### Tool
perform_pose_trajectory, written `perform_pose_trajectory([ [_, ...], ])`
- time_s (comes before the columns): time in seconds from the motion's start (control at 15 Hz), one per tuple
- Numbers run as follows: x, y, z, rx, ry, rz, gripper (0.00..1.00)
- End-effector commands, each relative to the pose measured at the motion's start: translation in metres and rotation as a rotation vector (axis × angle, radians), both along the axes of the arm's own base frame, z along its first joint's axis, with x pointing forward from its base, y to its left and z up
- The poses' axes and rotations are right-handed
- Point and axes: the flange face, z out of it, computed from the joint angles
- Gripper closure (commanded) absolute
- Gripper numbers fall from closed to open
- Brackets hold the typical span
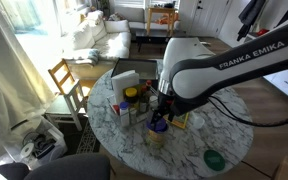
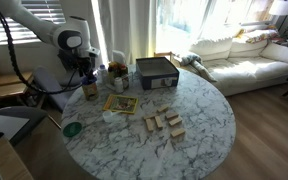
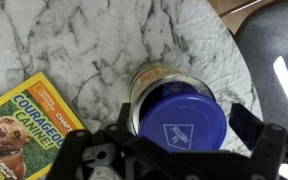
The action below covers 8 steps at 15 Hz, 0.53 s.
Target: Put the measuring cup on the table then unstack the yellow tins
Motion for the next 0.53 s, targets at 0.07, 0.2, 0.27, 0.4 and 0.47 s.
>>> perform_pose_trajectory([
  [0.07,0.014,-0.0065,0.0034,0.0,-0.061,-0.199,0.0],
  [0.2,0.015,-0.0074,0.007,-0.029,-0.069,-0.284,0.0],
  [0.27,0.0141,-0.008,0.0076,-0.054,-0.069,-0.307,0.0],
  [0.4,0.0133,-0.0061,0.0054,-0.117,-0.077,-0.376,0.0],
  [0.47,0.0128,-0.0028,0.0044,-0.14,-0.069,-0.416,0.0],
])
